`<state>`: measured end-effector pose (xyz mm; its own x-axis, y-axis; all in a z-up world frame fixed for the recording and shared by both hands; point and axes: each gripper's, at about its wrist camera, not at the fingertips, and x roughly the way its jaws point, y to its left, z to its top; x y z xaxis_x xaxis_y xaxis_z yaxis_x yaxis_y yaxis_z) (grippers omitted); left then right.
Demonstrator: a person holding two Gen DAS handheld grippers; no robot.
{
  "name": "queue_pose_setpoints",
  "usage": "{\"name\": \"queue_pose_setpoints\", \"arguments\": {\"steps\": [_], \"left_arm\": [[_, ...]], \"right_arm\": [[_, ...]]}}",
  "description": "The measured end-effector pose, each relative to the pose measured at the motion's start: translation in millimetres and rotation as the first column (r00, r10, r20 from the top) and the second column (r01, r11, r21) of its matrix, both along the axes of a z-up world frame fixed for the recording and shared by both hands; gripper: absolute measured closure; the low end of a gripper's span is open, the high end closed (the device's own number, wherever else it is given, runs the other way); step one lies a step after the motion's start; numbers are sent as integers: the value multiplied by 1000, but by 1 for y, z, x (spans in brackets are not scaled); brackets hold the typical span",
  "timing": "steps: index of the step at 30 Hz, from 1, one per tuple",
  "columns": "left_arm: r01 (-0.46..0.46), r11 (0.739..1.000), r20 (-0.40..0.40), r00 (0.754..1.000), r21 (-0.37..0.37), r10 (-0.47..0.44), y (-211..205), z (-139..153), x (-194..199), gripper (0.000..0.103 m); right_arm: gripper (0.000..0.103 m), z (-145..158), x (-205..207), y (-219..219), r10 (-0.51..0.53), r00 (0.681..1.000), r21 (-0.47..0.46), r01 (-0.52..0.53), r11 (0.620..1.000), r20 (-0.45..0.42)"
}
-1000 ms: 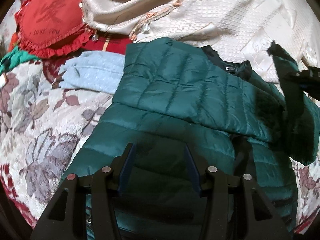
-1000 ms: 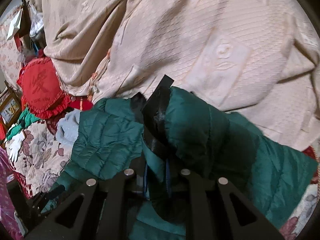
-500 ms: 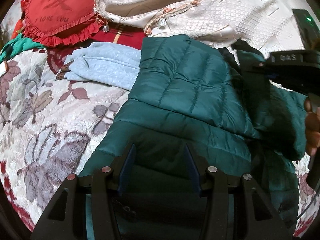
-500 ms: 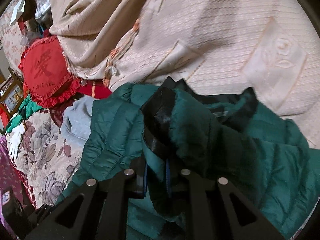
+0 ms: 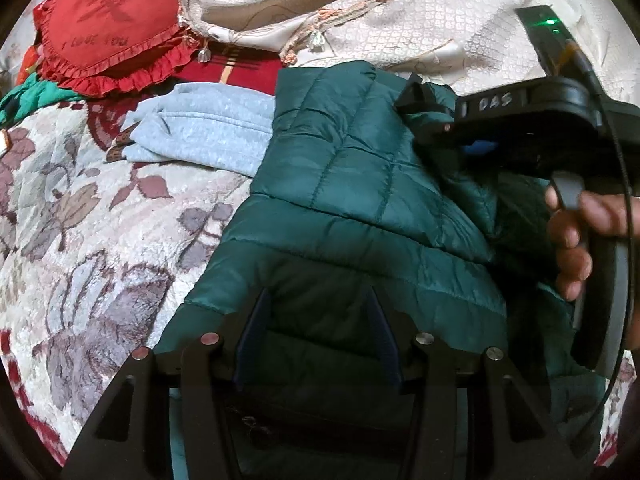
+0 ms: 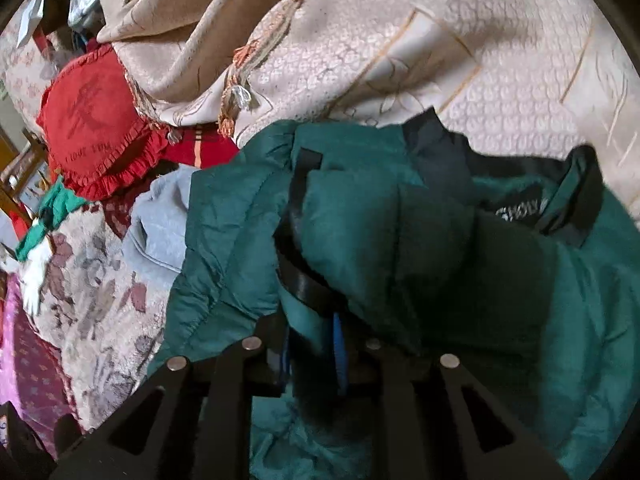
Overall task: Fold large clothes
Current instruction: 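Fold the held sleeve across the jacket toward the left gripper with the right gripper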
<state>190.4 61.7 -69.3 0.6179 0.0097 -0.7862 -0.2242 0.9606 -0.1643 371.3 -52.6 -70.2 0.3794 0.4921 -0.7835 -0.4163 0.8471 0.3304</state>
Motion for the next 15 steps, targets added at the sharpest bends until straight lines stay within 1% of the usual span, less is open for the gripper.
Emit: {"name": "queue_pose_setpoints", "arguments": {"steps": [1, 2, 3, 5, 6, 7, 8, 9, 10, 13, 15], "left_arm": [[8, 1000, 4, 1000, -18, -8, 1, 0, 1, 71], [17, 999, 8, 1000, -47, -17, 2, 1, 1, 71], [23, 997, 11, 1000, -77, -22, 3, 3, 2, 71], [35, 991, 31, 999, -129, -31, 5, 9, 5, 71], [41, 989, 50, 998, -141, -35, 5, 14, 6, 71], [47, 988, 69, 997, -145, -37, 5, 20, 8, 68], [55, 987, 91, 995, -154, -41, 4, 25, 11, 65], [67, 982, 113, 992, -179, -47, 4, 29, 16, 59], [72, 978, 121, 991, -198, -48, 4, 30, 19, 57], [67, 971, 129, 991, -231, -38, 3, 41, 39, 55], [70, 974, 131, 990, -216, -42, -3, 44, 58, 51]], "right_arm": [[74, 2, -2, -5, -3, 1000, 34, 4, 999, -16], [62, 6, -4, -10, -8, 1000, 57, 10, 998, -24], [52, 14, -9, -19, -14, 1000, 90, 16, 996, -24], [50, 28, -21, -35, -13, 1000, 117, 12, 993, 1], [47, 36, -28, -43, -10, 1000, 117, 8, 993, 19], [45, 46, -38, -54, -10, 999, 109, 5, 994, 43], [40, 52, -46, -65, -14, 998, 105, 7, 994, 62], [37, 57, -52, -75, -21, 997, 102, 13, 995, 74], [37, 63, -61, -92, -39, 995, 95, 31, 995, 86], [36, 72, -81, -136, -94, 990, 75, 86, 993, 102], [35, 73, -93, -161, -135, 984, 39, 132, 991, 114]]}}
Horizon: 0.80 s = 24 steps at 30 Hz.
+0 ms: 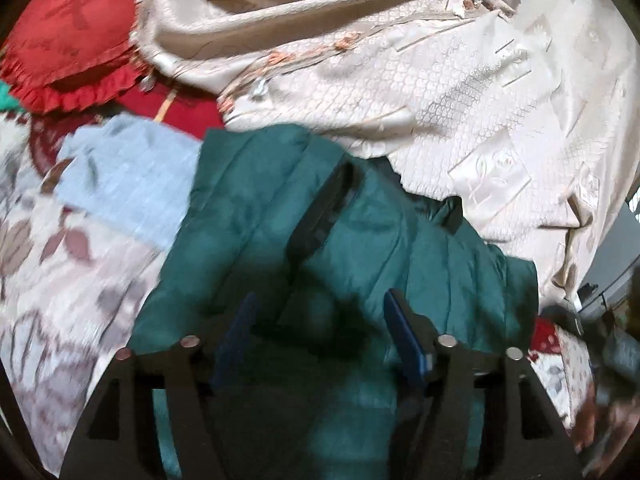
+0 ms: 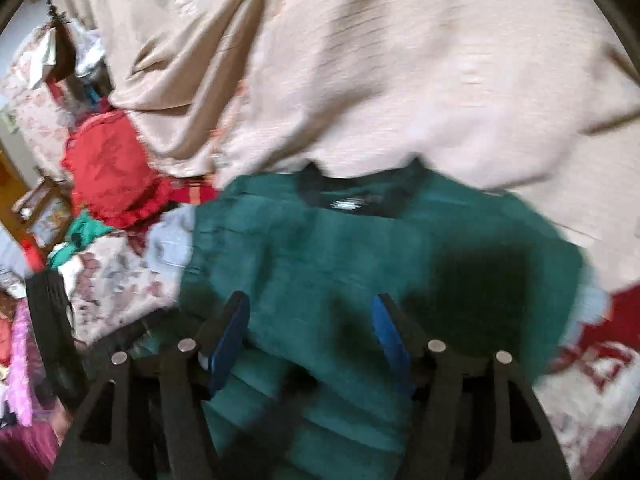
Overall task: Fold large clothes
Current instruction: 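Fold the held sleeve across the jacket toward the left gripper with the right gripper, then release the sleeve with the right gripper and press the folded side flat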
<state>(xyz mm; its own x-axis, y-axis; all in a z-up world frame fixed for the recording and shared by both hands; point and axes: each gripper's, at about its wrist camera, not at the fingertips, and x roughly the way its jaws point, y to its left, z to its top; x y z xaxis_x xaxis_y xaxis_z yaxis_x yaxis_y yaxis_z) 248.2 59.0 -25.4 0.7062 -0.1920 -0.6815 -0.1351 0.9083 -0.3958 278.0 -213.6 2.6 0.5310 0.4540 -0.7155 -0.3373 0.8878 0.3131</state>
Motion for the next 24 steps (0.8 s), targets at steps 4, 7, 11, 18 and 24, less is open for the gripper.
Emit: {"name": "queue_pose_setpoints", "arguments": {"steps": [4, 7, 11, 18, 24], "left_arm": [[-17, 999, -50, 999, 44, 19, -10, -9, 34, 52], [-8, 999, -69, 998, 36, 10, -15, -20, 52, 79], [7, 995, -72, 997, 95, -1, -24, -20, 63, 103], [-57, 988, 41, 998, 143, 52, 3, 8, 38, 103], [-62, 977, -20, 998, 205, 68, 13, -12, 28, 103]], "right_arm": [[35, 0, -26, -56, -98, 995, -63, 99, 993, 22], [35, -2, -42, -104, -203, 979, -67, 204, 977, 31], [33, -16, -46, -158, -338, 941, -6, 338, 941, -23], [34, -31, -29, -134, -297, 955, 3, 297, 955, -22], [34, -48, 22, -67, -185, 982, -15, 185, 983, -23]]}}
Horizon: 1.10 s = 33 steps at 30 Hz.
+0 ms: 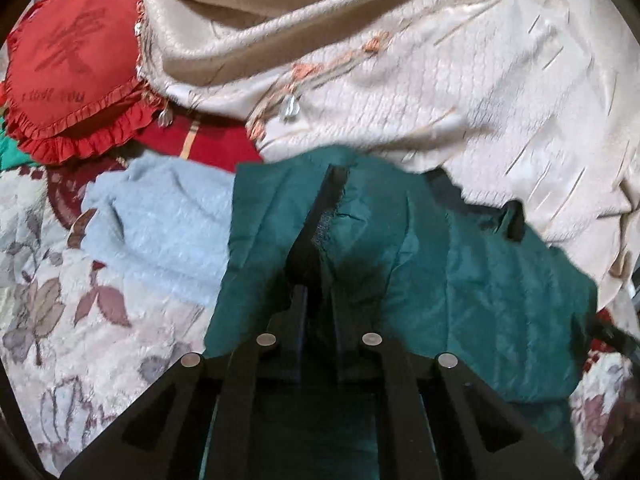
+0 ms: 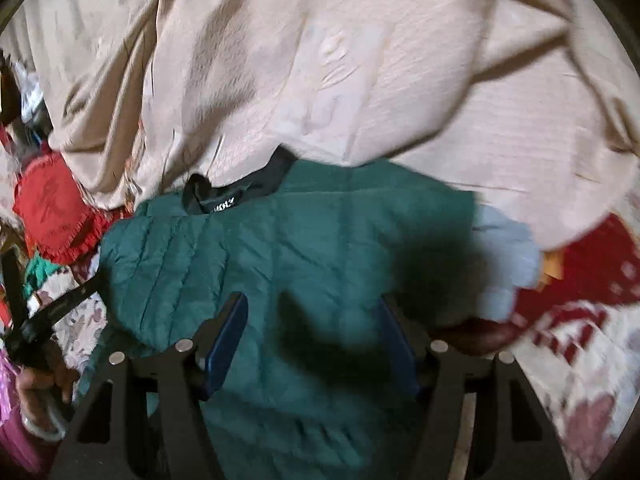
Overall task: Fold large clothes
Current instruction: 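Release the sleeve with the right gripper and press the folded side flat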
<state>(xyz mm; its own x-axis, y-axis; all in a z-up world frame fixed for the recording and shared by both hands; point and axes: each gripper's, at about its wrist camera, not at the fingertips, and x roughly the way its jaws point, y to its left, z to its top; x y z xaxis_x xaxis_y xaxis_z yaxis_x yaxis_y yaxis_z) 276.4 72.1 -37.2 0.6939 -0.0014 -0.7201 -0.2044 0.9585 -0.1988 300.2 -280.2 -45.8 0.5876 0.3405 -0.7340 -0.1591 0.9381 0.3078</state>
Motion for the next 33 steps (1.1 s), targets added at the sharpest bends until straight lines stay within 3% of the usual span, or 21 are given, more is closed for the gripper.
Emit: {"name": "queue_pose_setpoints", "arguments": {"steps": [5, 9, 13, 18, 22, 24, 29, 33], "left_arm": [[11, 1000, 1, 1000, -14, -11, 3, 8, -6, 103], [17, 999, 79, 997, 42, -20, -2, 35, -16, 85], [47, 996, 139, 989, 73, -57, -12, 50, -16, 80], [78, 985, 50, 995, 152, -87, -35, 20, 3, 80], [77, 972, -30, 997, 224, -72, -45, -10, 22, 80], [83, 966, -62, 996, 244, -70, -47, -22, 30, 80], [83, 965, -70, 995, 251, -67, -49, -35, 37, 80], [83, 963, -82, 995, 256, -64, -49, -38, 41, 80]], "right_arm": [[33, -43, 52, 17, -14, 991, -31, 10, 999, -131], [34, -28, 47, 11, -10, 995, -22, 8, 1000, -95], [34, -4, 24, -10, -51, 999, -4, 51, 999, -17], [34, 0, 17, 5, -7, 1000, -51, 7, 999, 4], [34, -11, 36, 34, 25, 999, -150, -20, 988, 33], [34, -19, 50, 40, 14, 1000, -148, -10, 989, 27], [33, -41, 89, 42, -46, 999, -128, 46, 991, 8], [33, -40, 98, 46, -46, 999, -148, 46, 988, 4]]}}
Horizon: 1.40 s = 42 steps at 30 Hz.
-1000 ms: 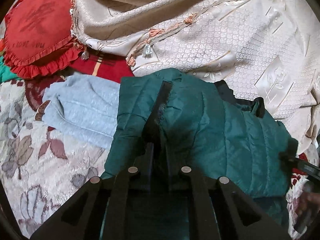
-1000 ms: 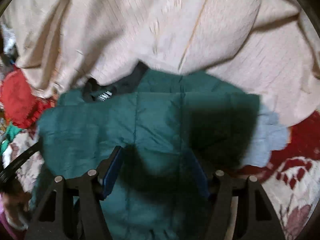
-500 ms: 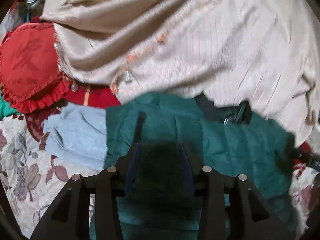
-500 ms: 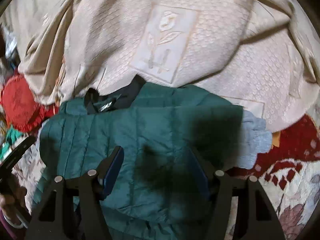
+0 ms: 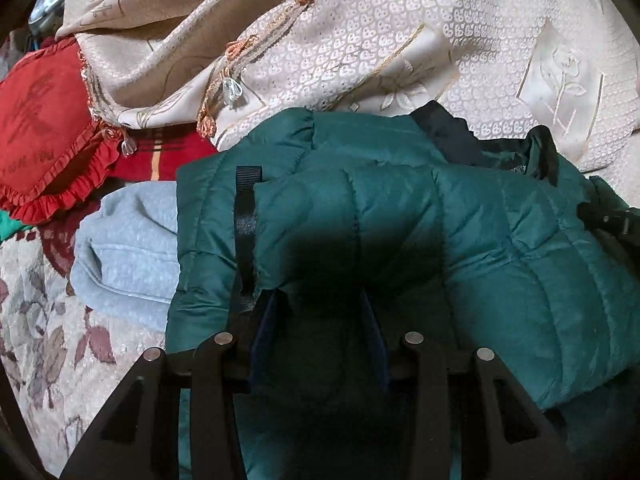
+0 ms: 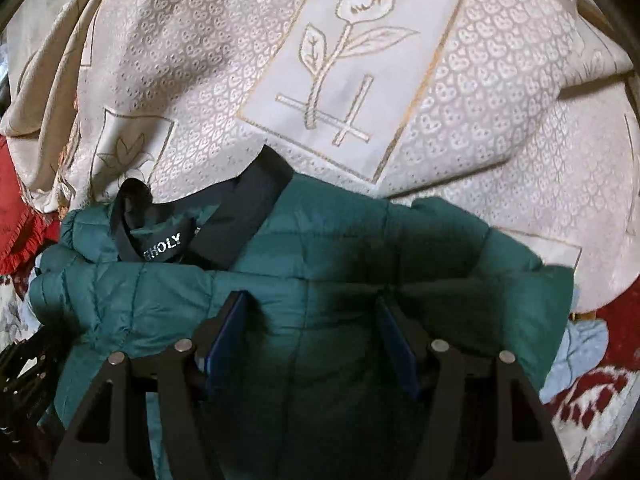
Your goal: Fold large clothes
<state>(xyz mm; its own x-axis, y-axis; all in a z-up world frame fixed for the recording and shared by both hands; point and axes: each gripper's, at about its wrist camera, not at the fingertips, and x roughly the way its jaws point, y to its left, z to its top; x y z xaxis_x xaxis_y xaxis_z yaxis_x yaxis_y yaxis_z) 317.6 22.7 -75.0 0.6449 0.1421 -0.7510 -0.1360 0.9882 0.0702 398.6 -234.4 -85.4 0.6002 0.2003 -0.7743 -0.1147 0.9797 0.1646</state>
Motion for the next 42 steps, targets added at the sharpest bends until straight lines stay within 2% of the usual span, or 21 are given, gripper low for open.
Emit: {"name": "queue_pose_setpoints", "arguments": {"steps": [3, 6, 8, 10, 13, 18, 21, 25, 28, 33, 36, 40, 42], "left_arm": [[-1, 1000, -3, 1000, -9, 1, 1, 0, 1, 80], [-2, 1000, -5, 1000, -8, 2, 0, 0, 1, 80], [-4, 1000, -6, 1000, -9, 4, 0, 0, 2, 80], [-7, 1000, -3, 1000, -8, 7, 0, 0, 2, 80], [-6, 1000, 0, 1000, -1, 6, -1, 0, 0, 80], [-3, 1000, 3, 1000, 7, 3, -2, 0, -1, 80], [-2, 1000, 3, 1000, 19, 2, -4, 0, -2, 80], [-1, 1000, -1, 1000, 16, 1, -4, -1, -2, 80], [0, 1000, 0, 1000, 17, 0, -4, -1, -2, 80], [0, 1000, 0, 1000, 18, 0, -4, -1, -2, 80], [0, 1000, 1, 1000, 25, 0, -5, 0, -3, 80], [0, 1000, 2, 1000, 30, 0, -5, -1, -3, 80], [1, 1000, 2, 1000, 30, -1, -6, -1, -4, 80]], "right_arm": [[33, 13, -12, 0, 12, 1000, -13, -12, 1000, 5], [33, 33, -43, 0, 50, 998, 1, -50, 999, 45], [33, 45, -68, 3, 92, 993, -22, -91, 996, 73], [33, 49, -90, 4, 121, 989, -44, -117, 992, 86], [33, 42, -102, 8, 148, 988, -37, -146, 989, 54], [33, 11, -86, 11, 121, 992, -90, -122, 988, -20], [31, -7, -72, 9, 95, 995, -71, -97, 993, -32], [31, -2, -73, 9, 99, 994, -69, -102, 992, -41], [31, 11, -86, -6, 97, 994, -26, -98, 995, -51], [31, 18, -108, -31, 71, 994, -27, -73, 997, -78], [31, 8, -109, -41, 46, 993, -28, -49, 998, -104], [30, -14, -96, -30, 38, 992, -89, -49, 995, -118], [28, -21, -90, -27, 33, 992, -87, -43, 995, -121]]}}
